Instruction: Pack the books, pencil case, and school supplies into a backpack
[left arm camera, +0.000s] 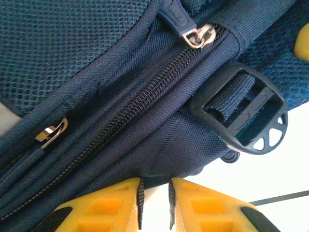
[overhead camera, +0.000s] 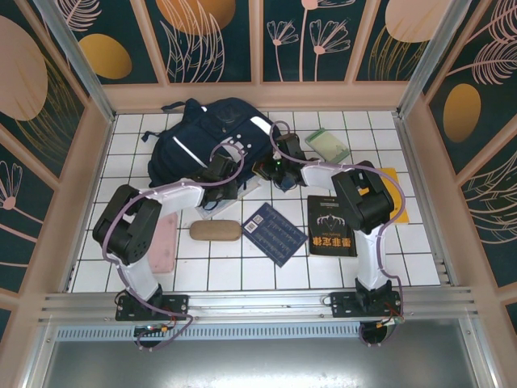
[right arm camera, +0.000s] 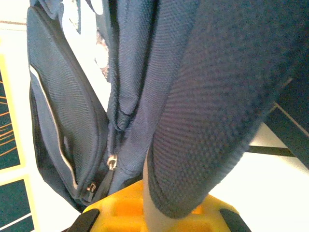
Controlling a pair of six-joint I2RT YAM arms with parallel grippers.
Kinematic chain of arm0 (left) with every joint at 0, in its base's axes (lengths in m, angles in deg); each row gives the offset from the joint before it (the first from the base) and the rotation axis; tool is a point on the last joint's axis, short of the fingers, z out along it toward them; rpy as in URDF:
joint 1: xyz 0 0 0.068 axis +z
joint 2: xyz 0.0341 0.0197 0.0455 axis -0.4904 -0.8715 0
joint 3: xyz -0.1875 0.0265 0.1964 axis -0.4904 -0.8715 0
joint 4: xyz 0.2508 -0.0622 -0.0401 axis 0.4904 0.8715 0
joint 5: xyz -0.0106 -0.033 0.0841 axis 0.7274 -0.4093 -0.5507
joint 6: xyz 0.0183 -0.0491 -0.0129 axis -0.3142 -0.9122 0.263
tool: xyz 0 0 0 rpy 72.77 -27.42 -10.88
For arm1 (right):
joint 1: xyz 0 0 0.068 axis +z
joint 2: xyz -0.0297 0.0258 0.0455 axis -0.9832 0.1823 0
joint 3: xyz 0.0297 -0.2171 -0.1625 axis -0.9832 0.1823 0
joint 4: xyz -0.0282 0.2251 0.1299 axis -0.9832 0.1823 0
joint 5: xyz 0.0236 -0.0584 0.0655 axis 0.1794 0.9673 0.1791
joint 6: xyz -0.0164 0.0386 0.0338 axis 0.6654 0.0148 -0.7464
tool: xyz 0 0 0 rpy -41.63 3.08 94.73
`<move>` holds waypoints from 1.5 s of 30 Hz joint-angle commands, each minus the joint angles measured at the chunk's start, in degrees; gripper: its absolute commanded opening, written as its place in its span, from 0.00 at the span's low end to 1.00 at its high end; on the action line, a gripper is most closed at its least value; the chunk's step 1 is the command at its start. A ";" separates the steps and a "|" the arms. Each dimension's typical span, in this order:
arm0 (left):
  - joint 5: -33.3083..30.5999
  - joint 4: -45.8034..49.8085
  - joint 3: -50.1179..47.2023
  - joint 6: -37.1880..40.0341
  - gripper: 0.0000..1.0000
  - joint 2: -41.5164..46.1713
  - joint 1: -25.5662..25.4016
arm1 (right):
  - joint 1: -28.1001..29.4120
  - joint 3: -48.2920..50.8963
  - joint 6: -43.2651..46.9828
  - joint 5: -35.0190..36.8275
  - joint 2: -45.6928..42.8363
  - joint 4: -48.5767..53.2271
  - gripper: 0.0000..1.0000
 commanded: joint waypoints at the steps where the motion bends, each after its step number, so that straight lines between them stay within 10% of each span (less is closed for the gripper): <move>1: 0.13 -2.25 2.07 1.66 0.24 -2.13 -0.05 | 0.52 -2.62 -1.10 -2.62 0.52 -1.33 0.00; 17: 1.39 -3.19 6.27 2.72 0.31 -5.98 -0.10 | 0.70 -3.85 -2.96 -4.81 1.44 -2.41 0.00; 30: 0.15 -8.46 -7.26 -3.34 0.30 10.38 -0.77 | 0.70 -3.92 -7.53 -6.13 0.78 -5.77 0.00; 45: 0.79 -11.31 -5.05 -1.02 0.26 0.78 -2.01 | 1.05 -5.06 -8.52 -5.82 2.17 -5.36 0.00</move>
